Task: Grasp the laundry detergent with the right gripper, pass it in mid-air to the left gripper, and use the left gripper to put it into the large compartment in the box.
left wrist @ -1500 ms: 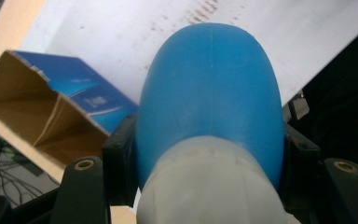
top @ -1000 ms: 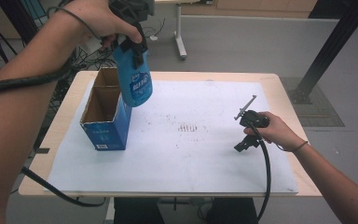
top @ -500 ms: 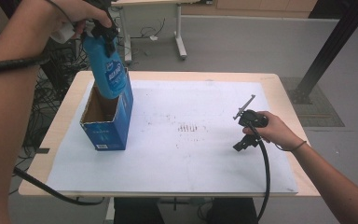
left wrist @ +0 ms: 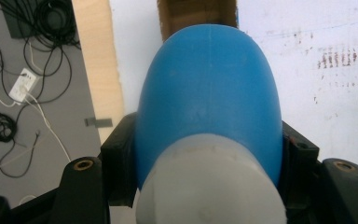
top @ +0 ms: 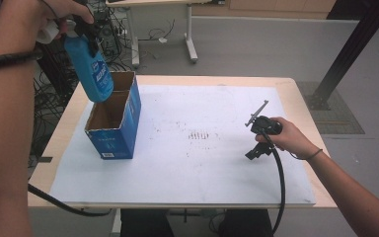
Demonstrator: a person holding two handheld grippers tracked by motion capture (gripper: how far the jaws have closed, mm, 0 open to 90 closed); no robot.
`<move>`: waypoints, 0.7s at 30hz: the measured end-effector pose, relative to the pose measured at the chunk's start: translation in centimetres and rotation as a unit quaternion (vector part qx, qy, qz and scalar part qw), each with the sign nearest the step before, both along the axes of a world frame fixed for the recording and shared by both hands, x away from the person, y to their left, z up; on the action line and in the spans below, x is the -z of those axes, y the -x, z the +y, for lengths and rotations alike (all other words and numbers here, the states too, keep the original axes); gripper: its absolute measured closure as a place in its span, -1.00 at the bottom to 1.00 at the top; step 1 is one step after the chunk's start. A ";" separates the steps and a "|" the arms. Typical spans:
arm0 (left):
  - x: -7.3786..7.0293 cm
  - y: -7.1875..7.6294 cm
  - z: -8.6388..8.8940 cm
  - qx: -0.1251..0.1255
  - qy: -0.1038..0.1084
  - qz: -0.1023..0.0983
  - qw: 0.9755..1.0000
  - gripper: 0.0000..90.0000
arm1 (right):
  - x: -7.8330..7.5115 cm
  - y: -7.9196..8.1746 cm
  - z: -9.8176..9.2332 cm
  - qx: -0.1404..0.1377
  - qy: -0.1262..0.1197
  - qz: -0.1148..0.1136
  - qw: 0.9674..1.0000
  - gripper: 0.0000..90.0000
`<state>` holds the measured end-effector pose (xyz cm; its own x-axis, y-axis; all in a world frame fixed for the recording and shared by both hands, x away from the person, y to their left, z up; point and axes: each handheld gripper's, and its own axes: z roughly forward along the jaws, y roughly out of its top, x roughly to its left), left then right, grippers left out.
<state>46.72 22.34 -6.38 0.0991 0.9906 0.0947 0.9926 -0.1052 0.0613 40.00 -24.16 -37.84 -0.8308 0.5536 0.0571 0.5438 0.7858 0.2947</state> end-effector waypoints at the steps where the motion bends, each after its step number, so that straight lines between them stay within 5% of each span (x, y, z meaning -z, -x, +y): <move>1: 0.1 0.0 0.1 -0.001 0.000 0.001 1.000 -0.16 | 0.0 0.0 0.0 -0.001 0.001 0.000 1.000 -0.90; 21: 2.9 -0.2 0.8 -0.015 0.011 0.016 1.000 -0.16 | 0.0 0.2 0.2 -0.001 -0.003 -0.002 1.000 -0.90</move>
<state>46.88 23.18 -9.31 0.0724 0.9949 0.0700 0.9967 -0.0747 0.0309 39.84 -23.91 -37.81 -0.8326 0.5508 0.0577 0.5404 0.7852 0.3024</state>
